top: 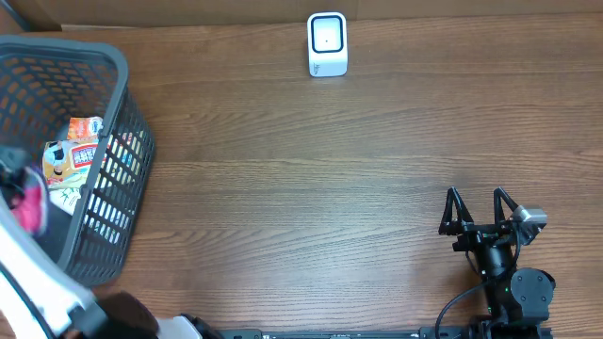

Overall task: Scan the item barcode
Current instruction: 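Lift the purple pack out and set it on the table center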

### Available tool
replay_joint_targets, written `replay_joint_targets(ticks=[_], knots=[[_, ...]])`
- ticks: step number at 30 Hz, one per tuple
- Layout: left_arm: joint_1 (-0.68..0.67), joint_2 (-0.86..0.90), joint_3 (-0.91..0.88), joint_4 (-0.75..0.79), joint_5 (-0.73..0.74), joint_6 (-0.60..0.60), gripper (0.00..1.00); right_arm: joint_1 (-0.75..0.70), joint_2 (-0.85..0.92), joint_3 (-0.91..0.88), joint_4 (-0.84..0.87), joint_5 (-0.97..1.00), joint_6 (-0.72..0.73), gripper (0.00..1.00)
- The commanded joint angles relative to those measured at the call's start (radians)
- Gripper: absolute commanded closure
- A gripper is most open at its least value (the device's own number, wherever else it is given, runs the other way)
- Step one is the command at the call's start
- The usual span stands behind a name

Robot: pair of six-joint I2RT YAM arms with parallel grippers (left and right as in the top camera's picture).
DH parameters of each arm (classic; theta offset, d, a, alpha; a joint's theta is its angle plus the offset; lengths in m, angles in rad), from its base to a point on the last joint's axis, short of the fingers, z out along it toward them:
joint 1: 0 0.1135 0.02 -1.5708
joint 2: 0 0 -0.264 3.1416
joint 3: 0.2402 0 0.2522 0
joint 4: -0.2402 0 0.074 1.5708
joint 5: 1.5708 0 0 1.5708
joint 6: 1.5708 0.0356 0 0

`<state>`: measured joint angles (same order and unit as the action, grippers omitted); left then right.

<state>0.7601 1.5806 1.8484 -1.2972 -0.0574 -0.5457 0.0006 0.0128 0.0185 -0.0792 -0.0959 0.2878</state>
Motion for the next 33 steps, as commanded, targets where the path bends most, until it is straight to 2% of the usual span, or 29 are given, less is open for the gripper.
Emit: replay_joint_targets(ticks=[1, 2, 3, 4, 5, 7, 9, 16, 21, 25, 33], knots=[[-0.002, -0.080, 0.114, -0.005, 0.425, 0.153, 0.96, 0.004, -0.008, -0.011, 0.004, 0.009, 0.000, 0.00], [-0.002, -0.095, 0.130, 0.000, 0.568, 0.194, 0.96, 0.004, -0.008, -0.011, 0.004, 0.009, 0.000, 0.00], [-0.007, -0.114, 0.140, 0.013, 0.791, 0.254, 0.96, 0.004, -0.008, -0.011, 0.004, 0.009, 0.000, 0.00], [-0.010, -0.121, 0.140, 0.019, 0.864, 0.273, 0.96, 0.004, -0.008, -0.011, 0.004, 0.009, 0.000, 0.00], [-0.018, -0.132, 0.140, 0.030, 1.015, 0.312, 0.96, 0.004, -0.008, -0.011, 0.004, 0.009, 0.000, 0.00], [-0.044, -0.142, 0.139, 0.032, 1.216, 0.370, 0.96, 0.004, -0.008, -0.011, 0.004, 0.009, 0.000, 0.00], [-0.089, -0.142, 0.136, 0.011, 1.355, 0.444, 0.96, 0.004, -0.008, -0.011, 0.004, 0.009, 0.000, 0.00], [-0.365, -0.141, -0.039, -0.085, 1.506, 0.763, 0.96, 0.004, -0.008, -0.011, 0.004, 0.009, 0.000, 0.00], [-0.568, -0.136, -0.267, -0.060, 1.511, 0.925, 0.96, 0.004, -0.008, -0.011, 0.004, 0.009, 0.000, 0.00], [-0.658, -0.120, -0.484, 0.059, 1.526, 0.965, 0.96, 0.004, -0.008, -0.011, 0.004, 0.009, 0.000, 0.00], [-0.664, 0.007, -0.822, 0.298, 1.545, 0.965, 0.95, 0.004, -0.008, -0.011, 0.004, 0.009, 0.000, 0.00]])
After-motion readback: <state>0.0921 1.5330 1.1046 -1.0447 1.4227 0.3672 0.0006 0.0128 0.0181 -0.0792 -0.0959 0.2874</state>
